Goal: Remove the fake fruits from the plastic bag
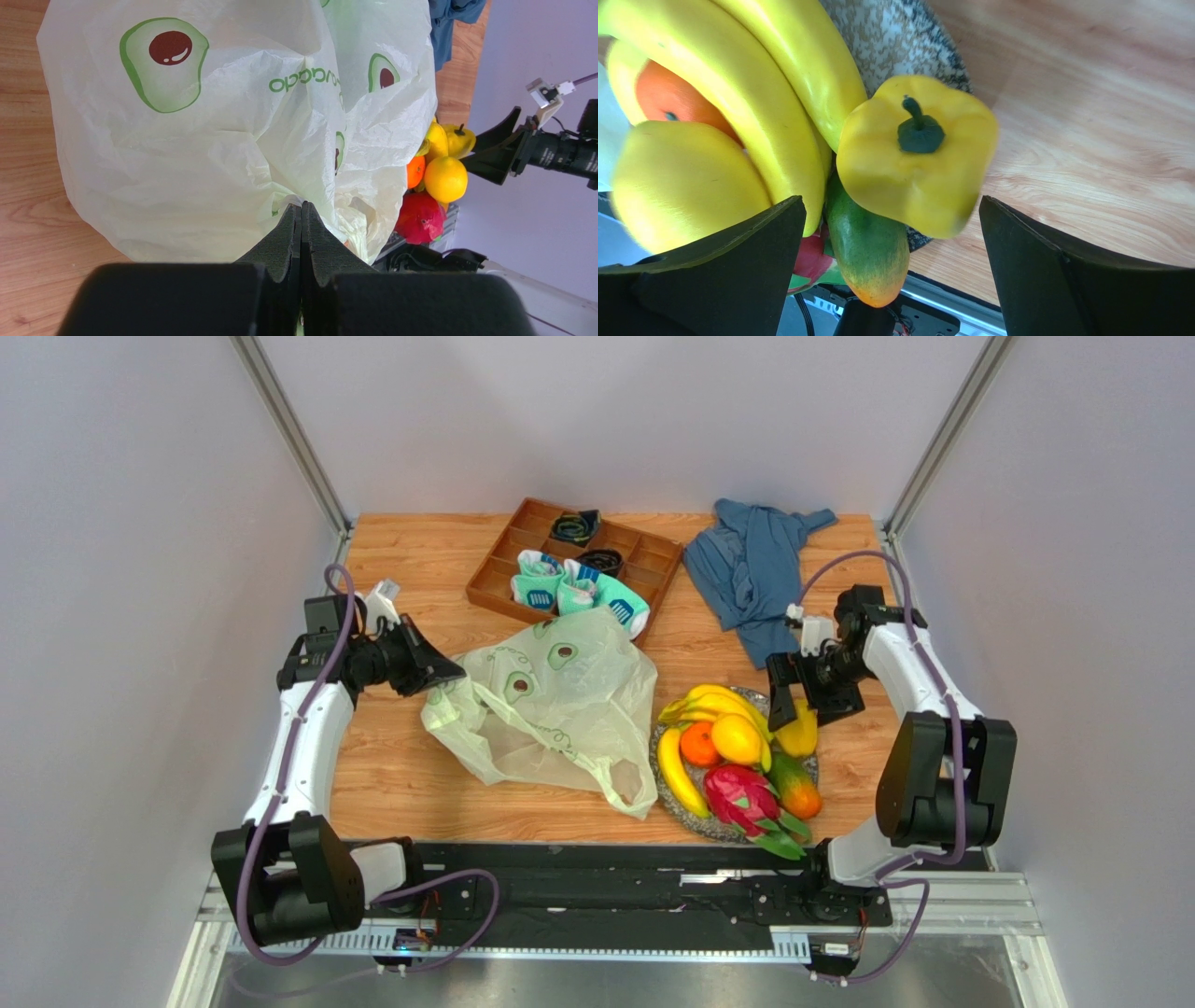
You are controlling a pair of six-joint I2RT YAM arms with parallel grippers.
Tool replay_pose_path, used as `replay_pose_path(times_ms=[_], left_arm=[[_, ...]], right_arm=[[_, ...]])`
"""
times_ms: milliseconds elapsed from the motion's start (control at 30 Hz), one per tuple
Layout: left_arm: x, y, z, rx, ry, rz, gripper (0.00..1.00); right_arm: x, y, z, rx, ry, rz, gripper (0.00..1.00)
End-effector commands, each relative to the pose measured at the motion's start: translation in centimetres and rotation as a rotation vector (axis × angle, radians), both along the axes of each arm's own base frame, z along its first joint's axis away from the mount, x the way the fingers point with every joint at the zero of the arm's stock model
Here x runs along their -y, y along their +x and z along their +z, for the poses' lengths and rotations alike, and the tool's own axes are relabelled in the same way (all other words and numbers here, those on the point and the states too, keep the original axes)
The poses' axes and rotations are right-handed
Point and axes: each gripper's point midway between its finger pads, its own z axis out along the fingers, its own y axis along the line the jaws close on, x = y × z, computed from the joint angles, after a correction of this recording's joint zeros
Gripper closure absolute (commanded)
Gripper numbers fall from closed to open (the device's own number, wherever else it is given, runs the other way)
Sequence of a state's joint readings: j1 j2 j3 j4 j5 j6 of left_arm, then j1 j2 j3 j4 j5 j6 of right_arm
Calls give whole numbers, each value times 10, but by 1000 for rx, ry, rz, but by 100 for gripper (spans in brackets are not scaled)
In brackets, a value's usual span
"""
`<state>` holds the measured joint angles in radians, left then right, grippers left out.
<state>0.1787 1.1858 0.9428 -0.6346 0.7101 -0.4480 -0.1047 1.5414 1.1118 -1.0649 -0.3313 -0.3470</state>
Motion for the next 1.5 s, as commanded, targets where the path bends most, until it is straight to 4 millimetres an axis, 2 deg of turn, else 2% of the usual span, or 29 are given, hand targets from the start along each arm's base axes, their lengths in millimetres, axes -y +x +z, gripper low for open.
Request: replay_pose_path(times_ms=[0, 100, 167, 267, 300, 367, 400, 467, 500, 533, 567, 600, 633, 667, 733, 767, 833, 867, 967, 1100, 1133, 1200, 1233, 1267, 1300, 1333, 1367, 1433, 1467], left_arm=[[2, 5, 12, 42, -23, -11, 100], [4, 5, 18, 53, -38, -11, 100], [6, 5, 23, 65, -52, -15, 100], [10, 4, 34, 92, -77, -29, 100], [11, 4, 39, 106, -83, -34, 100], [12, 4, 44, 115, -92, -41, 100], [14, 4, 48, 122, -102, -47, 100], [15, 4, 54, 132, -112, -53, 100], [17, 4, 61, 143, -127, -61, 100], [19, 4, 66, 152, -137, -67, 100], [20, 4, 72, 165, -147, -73, 100], [25, 3, 86, 201, -183, -99, 100], [28, 2, 92, 218, -208, -112, 100], [31, 1, 98, 233, -231, -126, 100], [38, 0, 110, 253, -309, -151, 100], [42, -2, 119, 267, -358, -171, 100], [45, -6, 118, 258, -392, -179, 100], [45, -9, 120, 260, -396, -184, 100], [47, -17, 121, 266, -388, -196, 100], [49, -27, 119, 277, -386, -193, 100], [48, -28, 117, 277, -386, -187, 100], [50, -34, 117, 286, -386, -193, 100], [50, -36, 117, 293, -380, -193, 100], [50, -40, 115, 294, -373, -196, 100], [50, -43, 114, 299, -368, -199, 100], [49, -44, 114, 303, -361, -196, 100], [45, -46, 113, 307, -351, -184, 100], [39, -48, 112, 303, -338, -164, 100], [34, -50, 114, 308, -330, -157, 100]], right_arm=[[4, 22, 50, 125, 5, 6, 0], [-6, 40, 88, 265, 46, 86, 0], [-25, 51, 124, 384, 119, 170, 0], [-84, 43, 165, 542, 199, 421, 0], [-123, 37, 180, 618, 222, 561, 0], [-162, 21, 202, 726, 225, 696, 0], [-207, 2, 213, 794, 276, 831, 0], [-244, -14, 216, 828, 295, 935, 5], [-279, -37, 223, 858, 341, 1031, 9], [-298, -40, 210, 819, 341, 1061, 11], [-313, -48, 206, 790, 370, 1079, 17], [-335, -62, 207, 789, 414, 1119, 20], [-349, -62, 209, 788, 434, 1118, 24], [-363, -61, 197, 736, 449, 1090, 35], [-388, -63, 201, 734, 532, 1098, 48], [-400, -63, 188, 694, 544, 1101, 59], [-416, -60, 184, 698, 554, 1101, 65], [-428, -60, 175, 674, 557, 1108, 69], [-441, -54, 166, 673, 524, 1066, 75], [-453, -20, 144, 738, 403, 937, 80], [-454, -14, 140, 745, 382, 917, 81], [-454, 4, 131, 776, 310, 860, 92], [-454, 11, 117, 764, 276, 839, 95], [-453, 19, 114, 768, 255, 817, 100], [-452, 28, 111, 777, 229, 789, 100], [-451, 36, 96, 743, 208, 743, 100], [-443, 50, 93, 731, 189, 692, 100], [-438, 58, 88, 692, 209, 661, 100], [-428, 66, 88, 673, 209, 634, 100]])
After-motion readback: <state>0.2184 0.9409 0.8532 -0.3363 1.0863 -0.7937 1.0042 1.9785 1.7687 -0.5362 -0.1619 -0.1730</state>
